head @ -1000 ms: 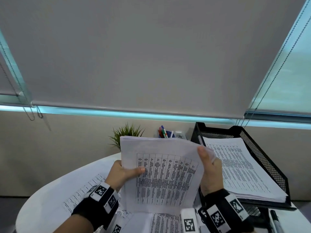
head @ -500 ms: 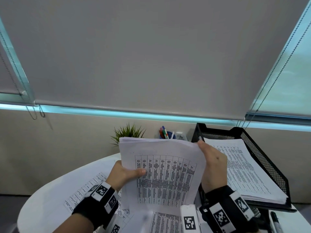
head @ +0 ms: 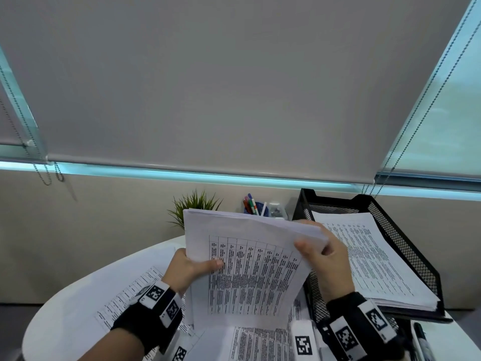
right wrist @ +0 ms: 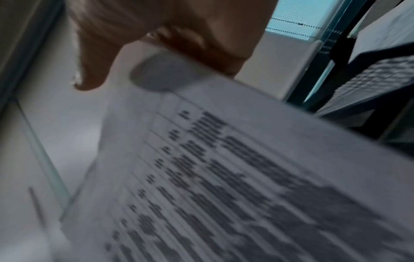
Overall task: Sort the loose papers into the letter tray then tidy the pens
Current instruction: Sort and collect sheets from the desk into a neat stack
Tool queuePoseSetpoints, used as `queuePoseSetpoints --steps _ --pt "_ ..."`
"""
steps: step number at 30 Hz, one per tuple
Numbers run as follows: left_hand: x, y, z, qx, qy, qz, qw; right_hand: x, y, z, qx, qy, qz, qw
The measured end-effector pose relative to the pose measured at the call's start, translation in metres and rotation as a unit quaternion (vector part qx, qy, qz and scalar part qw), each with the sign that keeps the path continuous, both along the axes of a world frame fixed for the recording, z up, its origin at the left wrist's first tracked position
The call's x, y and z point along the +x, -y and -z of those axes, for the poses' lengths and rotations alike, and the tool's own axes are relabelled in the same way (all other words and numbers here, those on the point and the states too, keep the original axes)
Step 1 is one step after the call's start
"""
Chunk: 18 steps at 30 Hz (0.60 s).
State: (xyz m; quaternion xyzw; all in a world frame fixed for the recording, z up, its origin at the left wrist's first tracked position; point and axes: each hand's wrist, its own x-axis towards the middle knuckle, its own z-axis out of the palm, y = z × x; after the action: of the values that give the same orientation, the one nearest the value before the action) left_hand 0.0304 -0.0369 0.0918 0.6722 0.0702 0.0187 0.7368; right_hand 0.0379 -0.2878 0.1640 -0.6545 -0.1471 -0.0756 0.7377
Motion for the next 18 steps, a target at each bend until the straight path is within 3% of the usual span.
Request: queuePoseSetpoints --steps 2,5,11,18 --pt "0.0 0.001 0.001 -0.002 -0.003 -0.002 1.0 0.003 0.001 0.019 -0.054 -0.067 -0.021 0.996" --pt "0.0 0.007 -0.002 -0.003 -0.003 -0.015 1.0 0.005 -0.004 0.043 -0.061 -0.131 -0.028 0.989" --pt "-0.001 0.008 -0.01 -0.041 0.042 -0.042 0.997 0.003 -0.008 0.036 -0.031 -0.108 -0.008 0.994" --pt "-0.007 0.005 0.017 -0.034 -0.016 -0.001 0.999 -0.001 -0.015 0.074 -0.026 -0.194 -0.018 0.981"
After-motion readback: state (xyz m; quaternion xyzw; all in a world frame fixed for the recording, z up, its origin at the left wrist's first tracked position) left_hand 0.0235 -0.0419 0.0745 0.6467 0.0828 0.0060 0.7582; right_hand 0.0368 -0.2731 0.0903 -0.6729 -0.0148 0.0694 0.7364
